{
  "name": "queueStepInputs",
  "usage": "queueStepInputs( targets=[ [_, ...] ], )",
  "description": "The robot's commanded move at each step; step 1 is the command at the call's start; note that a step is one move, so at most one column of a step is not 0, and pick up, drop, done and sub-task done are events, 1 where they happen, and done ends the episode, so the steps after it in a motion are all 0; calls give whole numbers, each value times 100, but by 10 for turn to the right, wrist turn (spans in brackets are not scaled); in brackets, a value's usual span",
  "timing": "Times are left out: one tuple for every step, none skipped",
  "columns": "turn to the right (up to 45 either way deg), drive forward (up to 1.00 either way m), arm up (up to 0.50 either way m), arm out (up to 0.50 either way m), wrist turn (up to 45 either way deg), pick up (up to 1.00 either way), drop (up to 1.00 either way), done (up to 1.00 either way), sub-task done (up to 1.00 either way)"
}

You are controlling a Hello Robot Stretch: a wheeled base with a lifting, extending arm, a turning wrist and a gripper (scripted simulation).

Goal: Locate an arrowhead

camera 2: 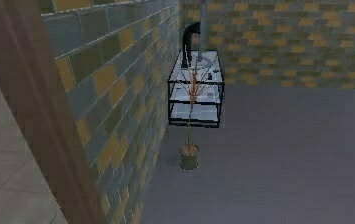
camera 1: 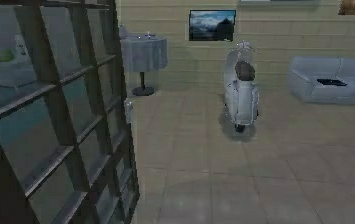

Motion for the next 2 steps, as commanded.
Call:
queueStepInputs(
  targets=[
    [0, 100, 0, 0, 0, 0, 0, 0, 0],
    [30, 0, 0, 0, 0, 0, 0, 0, 0]
  ],
)
